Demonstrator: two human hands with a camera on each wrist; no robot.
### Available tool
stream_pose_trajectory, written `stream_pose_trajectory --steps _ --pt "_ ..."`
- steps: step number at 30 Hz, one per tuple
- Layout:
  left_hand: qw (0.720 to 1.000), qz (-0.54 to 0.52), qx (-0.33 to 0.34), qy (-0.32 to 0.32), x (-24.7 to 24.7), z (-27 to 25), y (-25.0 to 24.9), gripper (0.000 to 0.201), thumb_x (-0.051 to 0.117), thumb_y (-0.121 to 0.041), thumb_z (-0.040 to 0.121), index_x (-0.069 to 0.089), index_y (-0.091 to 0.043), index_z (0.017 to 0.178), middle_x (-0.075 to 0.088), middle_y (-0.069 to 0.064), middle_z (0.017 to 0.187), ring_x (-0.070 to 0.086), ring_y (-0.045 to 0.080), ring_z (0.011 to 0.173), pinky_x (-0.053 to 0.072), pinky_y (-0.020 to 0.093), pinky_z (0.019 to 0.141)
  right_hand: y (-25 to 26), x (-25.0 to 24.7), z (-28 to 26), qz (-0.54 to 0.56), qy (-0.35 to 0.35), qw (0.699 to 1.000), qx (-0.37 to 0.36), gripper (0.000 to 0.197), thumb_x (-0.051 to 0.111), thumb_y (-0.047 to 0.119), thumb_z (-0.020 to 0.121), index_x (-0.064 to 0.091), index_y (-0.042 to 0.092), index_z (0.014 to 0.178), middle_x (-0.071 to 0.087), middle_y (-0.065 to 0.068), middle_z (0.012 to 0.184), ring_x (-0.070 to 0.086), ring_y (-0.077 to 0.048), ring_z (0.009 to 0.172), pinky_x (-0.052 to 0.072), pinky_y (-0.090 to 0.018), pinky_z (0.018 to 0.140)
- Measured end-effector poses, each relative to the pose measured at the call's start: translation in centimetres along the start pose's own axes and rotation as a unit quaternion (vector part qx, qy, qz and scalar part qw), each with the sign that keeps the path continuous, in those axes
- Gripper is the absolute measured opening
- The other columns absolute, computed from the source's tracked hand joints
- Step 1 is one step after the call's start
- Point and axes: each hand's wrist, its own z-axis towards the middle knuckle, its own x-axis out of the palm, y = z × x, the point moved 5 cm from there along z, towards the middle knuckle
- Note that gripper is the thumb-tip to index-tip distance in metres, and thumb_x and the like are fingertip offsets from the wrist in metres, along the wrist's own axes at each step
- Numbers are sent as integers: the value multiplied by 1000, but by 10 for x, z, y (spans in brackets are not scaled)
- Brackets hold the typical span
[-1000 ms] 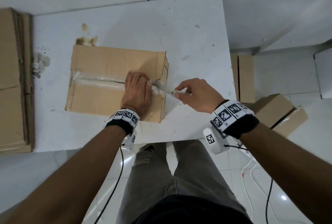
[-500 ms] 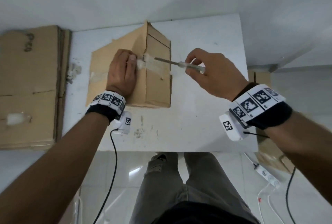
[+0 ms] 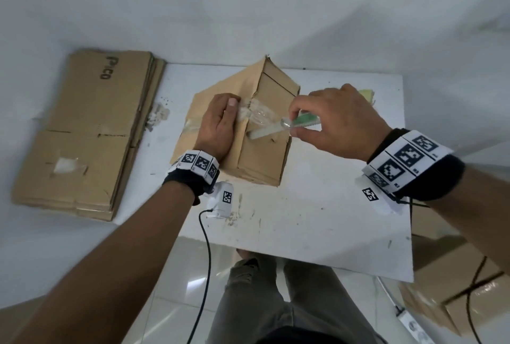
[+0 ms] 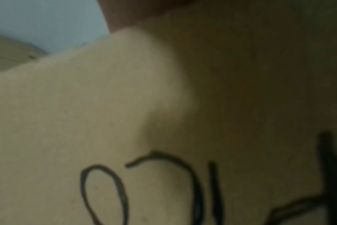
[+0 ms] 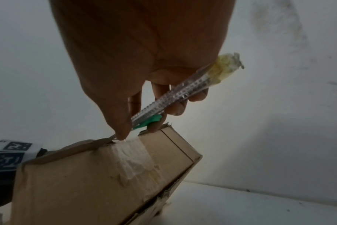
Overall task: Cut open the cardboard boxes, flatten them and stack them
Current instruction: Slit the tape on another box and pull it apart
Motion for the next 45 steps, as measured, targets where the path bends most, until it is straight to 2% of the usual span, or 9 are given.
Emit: stream_pose_trajectory --steps 5,10,19,23,28,32,35,38,45 --pt "999 19 36 13 36 -7 -3 27 43 -18 108 65 -3 106 61 4 112 56 9 97 41 11 87 -31 17 -36 28 4 997 76 19 66 51 89 58 35 95 63 14 82 56 -11 76 42 -38 82" --pt "994 75 60 55 87 -22 8 32 42 -21 106 62 1 94 60 9 112 58 20 93 49 37 86 -63 64 -88 69 -11 987 146 21 65 51 88 54 34 94 62 10 77 57 -16 68 47 -44 76" --pt "977 172 76 105 118 -35 33 37 38 -29 106 62 -4 93 60 10 115 59 25 100 49 49 93 -74 134 -119 95 -17 976 196 26 61 50 91 57 35 112 64 11 91 64 -18 86 42 -42 82" --pt "960 221 55 163 127 -47 41 38 35 -32 106 62 -4 100 57 9 121 56 26 109 41 47 100 -76 149 -128 102 47 973 203 33 55 47 98 60 27 124 67 5 104 65 -21 86 49 -40 79" --pt "952 244 52 176 130 -42 46 38 36 -32 105 61 -4 101 55 11 124 54 29 113 38 46 103 -93 160 -150 176 150 941 247 38 30 45 104 52 17 118 68 -1 84 62 -21 62 55 -45 61" --pt "954 245 44 169 134 -40 47 34 39 -30 104 61 -4 101 54 11 125 53 29 114 37 47 104 -91 167 -149 283 156 908 266 24 38 24 108 49 19 129 69 8 101 55 1 57 41 -17 57" --pt "953 241 55 177 133 -40 47 34 40 -30 105 61 -4 100 54 10 126 54 28 115 39 48 104 -84 172 -138 277 151 918 240 26 39 23 107 50 15 130 69 4 106 58 1 67 43 -20 63" --pt "945 235 101 203 124 -43 50 25 45 -28 105 59 -7 103 54 9 132 53 25 118 39 46 106 -82 177 -127 227 136 942 206 28 44 19 105 50 13 132 67 -5 107 64 -20 82 53 -37 74" --pt "932 247 166 206 116 -48 67 25 46 -31 106 57 -8 108 51 11 141 52 28 123 37 43 108 -71 184 -119 152 40 977 146 31 59 27 99 59 22 129 61 -2 101 58 -23 92 50 -37 77"
